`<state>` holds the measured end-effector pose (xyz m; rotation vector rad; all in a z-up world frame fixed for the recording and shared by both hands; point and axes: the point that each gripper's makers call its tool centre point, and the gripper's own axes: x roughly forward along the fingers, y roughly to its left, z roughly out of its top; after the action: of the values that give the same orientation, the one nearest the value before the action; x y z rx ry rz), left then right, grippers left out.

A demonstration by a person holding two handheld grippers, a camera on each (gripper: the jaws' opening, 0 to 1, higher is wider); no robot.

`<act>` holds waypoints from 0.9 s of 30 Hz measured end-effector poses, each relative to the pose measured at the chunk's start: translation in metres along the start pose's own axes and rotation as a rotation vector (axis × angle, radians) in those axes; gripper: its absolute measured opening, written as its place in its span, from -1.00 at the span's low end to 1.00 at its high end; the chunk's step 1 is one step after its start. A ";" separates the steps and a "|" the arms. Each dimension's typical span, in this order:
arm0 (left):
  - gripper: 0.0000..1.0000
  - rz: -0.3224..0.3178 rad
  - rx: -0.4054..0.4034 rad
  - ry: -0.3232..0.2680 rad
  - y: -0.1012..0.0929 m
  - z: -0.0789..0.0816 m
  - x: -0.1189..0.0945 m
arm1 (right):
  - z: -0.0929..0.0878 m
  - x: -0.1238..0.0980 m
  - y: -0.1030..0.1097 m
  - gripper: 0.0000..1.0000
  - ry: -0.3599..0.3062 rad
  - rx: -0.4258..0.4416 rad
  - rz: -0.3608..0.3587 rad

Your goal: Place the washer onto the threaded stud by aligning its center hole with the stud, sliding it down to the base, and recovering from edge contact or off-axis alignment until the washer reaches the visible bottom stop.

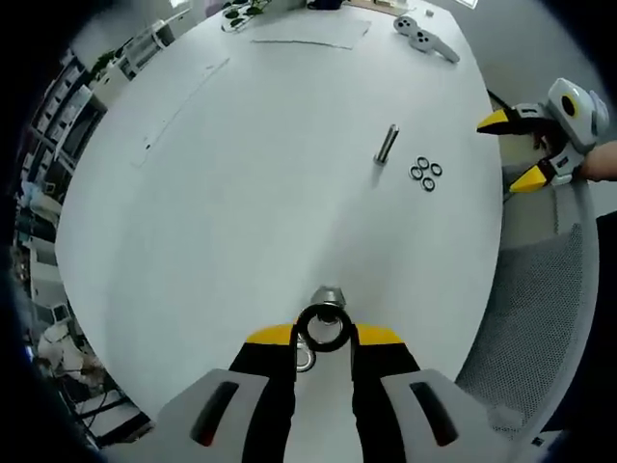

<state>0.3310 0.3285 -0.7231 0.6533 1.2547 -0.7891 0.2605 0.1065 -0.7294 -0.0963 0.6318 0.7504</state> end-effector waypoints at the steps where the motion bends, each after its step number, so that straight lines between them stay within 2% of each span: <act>1: -0.63 -0.004 0.001 0.001 0.000 0.001 0.001 | 0.000 0.000 0.000 0.05 0.001 -0.001 0.000; 15: -0.63 -0.010 0.041 0.027 -0.003 0.003 0.010 | 0.000 0.000 0.000 0.05 0.003 -0.001 -0.002; 27: -0.63 -0.022 0.052 0.053 -0.004 0.000 0.029 | -0.001 0.000 -0.001 0.05 0.007 -0.001 -0.005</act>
<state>0.3315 0.3219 -0.7520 0.7074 1.2955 -0.8295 0.2608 0.1057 -0.7308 -0.1012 0.6373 0.7463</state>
